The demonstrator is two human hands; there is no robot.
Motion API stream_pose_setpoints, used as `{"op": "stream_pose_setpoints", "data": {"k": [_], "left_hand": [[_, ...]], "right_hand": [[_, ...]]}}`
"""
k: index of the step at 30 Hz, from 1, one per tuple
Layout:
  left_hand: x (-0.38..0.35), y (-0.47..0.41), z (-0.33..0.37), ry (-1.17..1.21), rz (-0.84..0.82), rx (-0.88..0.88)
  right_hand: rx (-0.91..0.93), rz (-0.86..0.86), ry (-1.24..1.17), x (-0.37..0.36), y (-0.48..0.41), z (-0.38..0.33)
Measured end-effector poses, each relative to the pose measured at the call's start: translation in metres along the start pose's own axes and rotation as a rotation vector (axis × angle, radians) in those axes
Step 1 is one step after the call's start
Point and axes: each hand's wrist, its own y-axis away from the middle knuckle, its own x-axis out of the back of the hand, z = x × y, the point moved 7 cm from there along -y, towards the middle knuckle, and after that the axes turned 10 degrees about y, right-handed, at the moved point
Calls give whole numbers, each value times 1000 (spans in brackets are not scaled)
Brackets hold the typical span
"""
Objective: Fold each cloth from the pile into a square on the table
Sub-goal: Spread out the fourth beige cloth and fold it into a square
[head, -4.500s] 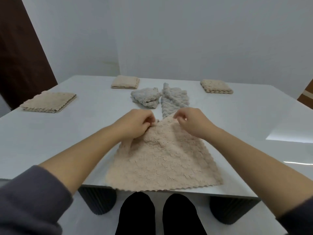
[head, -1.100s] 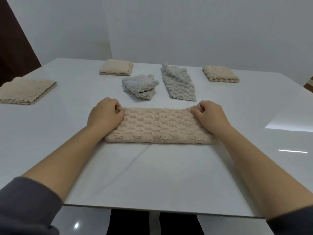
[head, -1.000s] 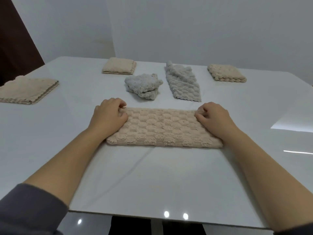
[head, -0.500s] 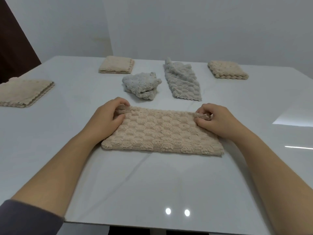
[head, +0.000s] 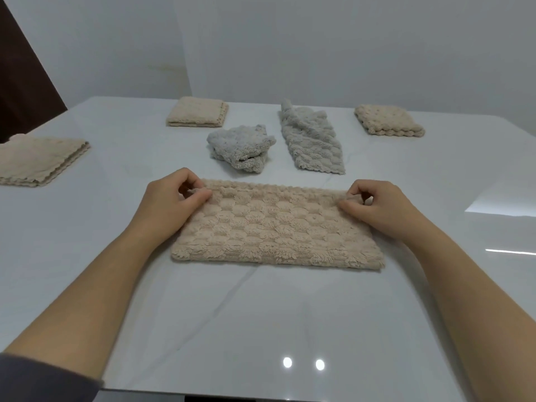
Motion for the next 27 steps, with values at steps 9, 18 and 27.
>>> {"op": "stream_pose_setpoints", "data": {"k": [9, 18, 27], "left_hand": [[13, 2, 5, 87, 159, -19], [0, -1, 8, 84, -7, -32], [-13, 17, 2, 753, 67, 428]], "right_hand": [[-95, 289, -191, 15, 1, 8], [-116, 299, -232, 16, -1, 8], [-282, 136, -741, 9, 12, -12]]}}
